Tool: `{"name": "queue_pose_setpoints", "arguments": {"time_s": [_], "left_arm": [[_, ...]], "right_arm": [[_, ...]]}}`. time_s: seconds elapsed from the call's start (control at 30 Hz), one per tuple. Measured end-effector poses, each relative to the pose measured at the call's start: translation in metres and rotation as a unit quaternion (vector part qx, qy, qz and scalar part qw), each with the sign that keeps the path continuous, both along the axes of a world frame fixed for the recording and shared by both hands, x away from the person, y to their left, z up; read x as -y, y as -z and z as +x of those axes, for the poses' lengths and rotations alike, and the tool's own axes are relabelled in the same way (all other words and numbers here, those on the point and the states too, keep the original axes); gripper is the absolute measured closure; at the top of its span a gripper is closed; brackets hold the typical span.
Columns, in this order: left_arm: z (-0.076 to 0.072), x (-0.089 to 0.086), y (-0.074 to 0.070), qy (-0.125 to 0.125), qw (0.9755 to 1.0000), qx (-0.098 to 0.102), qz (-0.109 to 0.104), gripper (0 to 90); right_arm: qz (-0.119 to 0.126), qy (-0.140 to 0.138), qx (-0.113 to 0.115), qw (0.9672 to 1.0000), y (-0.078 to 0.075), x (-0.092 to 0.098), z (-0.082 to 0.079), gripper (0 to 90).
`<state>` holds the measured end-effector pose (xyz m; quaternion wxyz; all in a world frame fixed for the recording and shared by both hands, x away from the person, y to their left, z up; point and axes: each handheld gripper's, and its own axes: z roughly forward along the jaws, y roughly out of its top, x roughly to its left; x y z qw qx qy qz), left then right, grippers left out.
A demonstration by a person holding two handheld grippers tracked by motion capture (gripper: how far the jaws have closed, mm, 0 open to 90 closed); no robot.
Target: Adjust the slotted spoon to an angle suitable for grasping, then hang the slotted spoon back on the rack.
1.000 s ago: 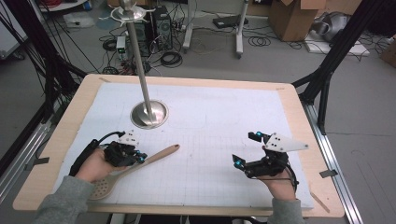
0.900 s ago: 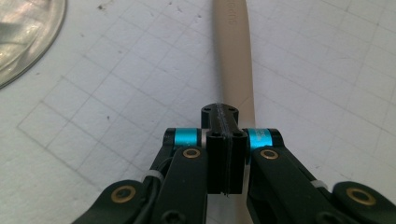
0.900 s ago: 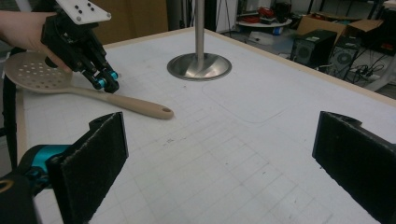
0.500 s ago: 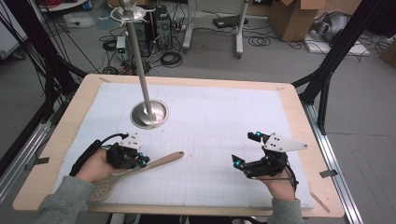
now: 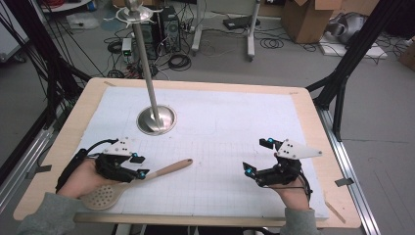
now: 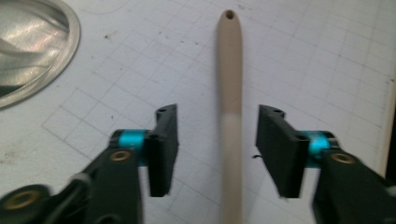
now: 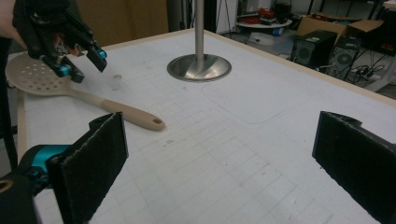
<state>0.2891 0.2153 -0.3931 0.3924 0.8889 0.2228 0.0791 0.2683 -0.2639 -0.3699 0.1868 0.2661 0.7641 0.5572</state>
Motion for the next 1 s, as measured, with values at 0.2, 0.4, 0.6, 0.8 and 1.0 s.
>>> {"name": "queue_pose_setpoints", "arguments": {"time_s": [0.2, 0.4, 0.6, 0.8, 1.0], "left_arm": [[-0.011, -0.005, -0.001, 0.004, 0.9997, 0.023, 0.011, 18.1], [-0.018, -0.013, -0.004, 0.002, 0.9998, 0.018, -0.006, 9.6], [-0.025, -0.015, -0.004, -0.003, 0.9997, 0.022, 0.001, 10.1], [-0.027, -0.017, -0.001, -0.001, 0.9998, 0.018, 0.012, 12.7], [-0.027, -0.014, 0.002, 0.001, 0.9996, 0.010, 0.027, 14.5]], "right_arm": [[0.002, -0.003, -0.003, 1.0000, 0.000, -0.002, 0.001, 2.3], [0.001, -0.007, 0.000, 1.0000, 0.000, -0.005, 0.005, 2.3], [0.000, -0.010, -0.003, 0.9999, 0.001, -0.009, 0.007, 2.3], [-0.003, -0.015, -0.004, 0.9999, 0.002, -0.012, 0.009, 2.3], [-0.002, -0.016, -0.003, 0.9999, 0.001, -0.013, 0.010, 2.3]]}}
